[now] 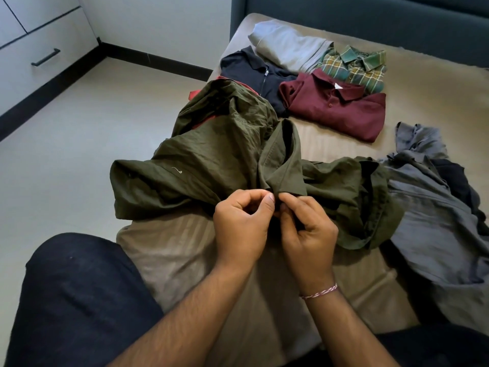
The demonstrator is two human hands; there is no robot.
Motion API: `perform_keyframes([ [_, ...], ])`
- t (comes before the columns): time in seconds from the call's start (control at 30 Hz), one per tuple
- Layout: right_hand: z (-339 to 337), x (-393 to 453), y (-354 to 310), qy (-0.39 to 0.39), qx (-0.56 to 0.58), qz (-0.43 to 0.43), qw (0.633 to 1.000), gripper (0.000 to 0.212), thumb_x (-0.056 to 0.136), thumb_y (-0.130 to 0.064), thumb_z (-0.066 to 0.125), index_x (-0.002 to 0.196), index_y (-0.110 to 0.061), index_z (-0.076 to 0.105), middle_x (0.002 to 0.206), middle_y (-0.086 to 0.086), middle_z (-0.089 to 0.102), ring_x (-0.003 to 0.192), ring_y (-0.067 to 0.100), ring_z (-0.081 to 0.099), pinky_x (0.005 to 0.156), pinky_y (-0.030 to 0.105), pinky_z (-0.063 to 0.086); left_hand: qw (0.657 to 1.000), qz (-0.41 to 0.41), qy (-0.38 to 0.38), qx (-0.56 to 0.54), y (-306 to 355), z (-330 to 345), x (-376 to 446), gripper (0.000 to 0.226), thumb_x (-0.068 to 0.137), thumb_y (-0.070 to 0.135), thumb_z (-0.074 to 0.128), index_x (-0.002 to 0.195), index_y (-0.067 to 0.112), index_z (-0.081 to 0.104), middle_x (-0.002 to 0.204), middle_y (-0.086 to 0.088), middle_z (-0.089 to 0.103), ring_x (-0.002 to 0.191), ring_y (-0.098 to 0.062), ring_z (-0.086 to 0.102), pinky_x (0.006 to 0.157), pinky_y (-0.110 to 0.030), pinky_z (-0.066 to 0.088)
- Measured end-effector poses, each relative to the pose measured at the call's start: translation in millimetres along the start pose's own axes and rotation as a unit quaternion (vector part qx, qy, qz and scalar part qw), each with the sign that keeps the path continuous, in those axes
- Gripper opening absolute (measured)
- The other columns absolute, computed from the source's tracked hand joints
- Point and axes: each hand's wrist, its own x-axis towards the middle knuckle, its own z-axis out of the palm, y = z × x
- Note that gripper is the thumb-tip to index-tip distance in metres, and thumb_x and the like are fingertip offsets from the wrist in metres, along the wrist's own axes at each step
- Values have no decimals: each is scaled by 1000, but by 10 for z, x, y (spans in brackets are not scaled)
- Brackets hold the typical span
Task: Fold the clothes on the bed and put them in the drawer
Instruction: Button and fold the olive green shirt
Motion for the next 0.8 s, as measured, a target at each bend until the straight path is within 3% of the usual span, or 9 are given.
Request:
perform_keyframes([
  [0.2,-13,-12,36,-12,17,11,1000,28,94,-1,67,119,-9,77,91,3,64,80,15,64,68,33,54,997,58,-29,29,40,-23,13,4,91,15,81,93,12,83,89,4,76,86,-13,75,78,-27,59],
  [0.4,-28,-6,67,-39,40,29,998,37,90,3,62,122,-9,75,93,2,58,81,14,61,72,23,51,992,93,-59,65,22,-58,49,8,88,12,83,95,10,82,91,5,74,87,-9,73,75,-16,54],
  [0.5,-30,9,50,-45,35,31,998,38,88,3,61,120,-11,75,93,1,55,80,14,59,72,20,50,987,110,-78,82,-20,-44,50,5,86,11,83,91,11,82,88,5,73,84,-11,71,74,-20,56],
  [0.63,16,-8,10,-65,0,11,998,41,86,5,60,120,-12,76,91,-5,54,79,8,58,71,18,48,993,78,-32,79,-115,-29,83,2,85,8,80,84,10,79,82,4,72,77,-11,70,71,-24,56],
  [0.8,-1,50,45,-18,35,38,998,25,91,8,69,107,-9,78,101,1,67,94,17,69,79,38,59,997,-9,-74,22,-156,12,153,12,81,27,77,84,16,80,81,-1,76,75,-21,74,71,-43,63],
])
